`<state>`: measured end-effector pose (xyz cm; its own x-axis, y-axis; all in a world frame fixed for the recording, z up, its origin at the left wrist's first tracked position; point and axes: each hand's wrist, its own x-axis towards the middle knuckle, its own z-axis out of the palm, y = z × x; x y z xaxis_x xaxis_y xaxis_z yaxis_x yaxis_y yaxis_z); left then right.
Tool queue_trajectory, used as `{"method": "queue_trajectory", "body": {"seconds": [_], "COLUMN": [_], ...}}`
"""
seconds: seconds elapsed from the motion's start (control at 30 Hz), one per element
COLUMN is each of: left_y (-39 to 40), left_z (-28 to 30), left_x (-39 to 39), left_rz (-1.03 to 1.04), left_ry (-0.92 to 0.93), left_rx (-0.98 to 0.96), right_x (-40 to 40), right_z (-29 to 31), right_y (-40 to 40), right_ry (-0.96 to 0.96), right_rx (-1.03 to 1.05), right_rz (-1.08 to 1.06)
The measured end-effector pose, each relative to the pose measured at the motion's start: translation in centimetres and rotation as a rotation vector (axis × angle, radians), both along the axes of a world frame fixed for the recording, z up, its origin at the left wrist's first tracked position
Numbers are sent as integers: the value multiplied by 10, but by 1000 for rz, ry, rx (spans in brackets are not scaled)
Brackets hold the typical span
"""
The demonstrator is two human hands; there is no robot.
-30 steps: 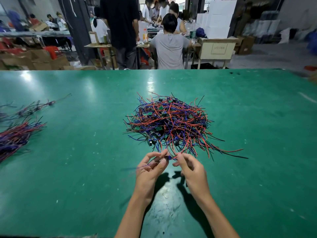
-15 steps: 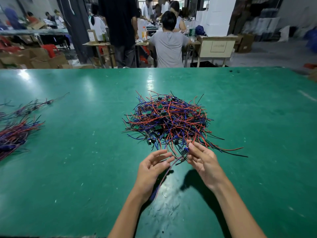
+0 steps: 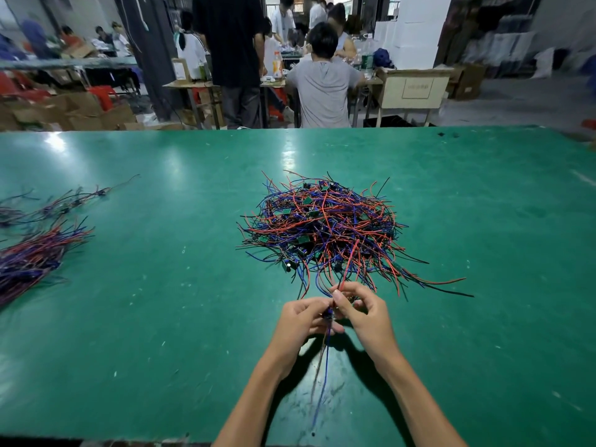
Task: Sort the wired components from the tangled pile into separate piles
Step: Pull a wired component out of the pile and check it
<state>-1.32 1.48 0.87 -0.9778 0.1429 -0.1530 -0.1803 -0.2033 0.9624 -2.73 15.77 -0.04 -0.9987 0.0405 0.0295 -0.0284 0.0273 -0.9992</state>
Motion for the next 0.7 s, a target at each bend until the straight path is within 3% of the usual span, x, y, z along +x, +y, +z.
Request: {"method": "queue_trajectory", "body": {"seconds": [0.17,0.3,0.4,0.57,0.7], "left_y": [7,11,11,13,13], "left_z": [0,-4,-7,-8,-8], "left_x": [7,9,8,6,5], "left_rz": [17,50,107,161,181], "left_ry": [81,132,132,156,169], "left_rx": [-39,-67,-92,-81,-150], "right_x": [7,9,10,11,10], "right_z": [3,4,3,-3,-9], "right_y": [-2,-3,0,-5,-19], "right_ry": [-21,-85,-63,83,61], "right_rx": [0,-183,-152,-4,3], "right_rz": [114,167,174,17,-78]}}
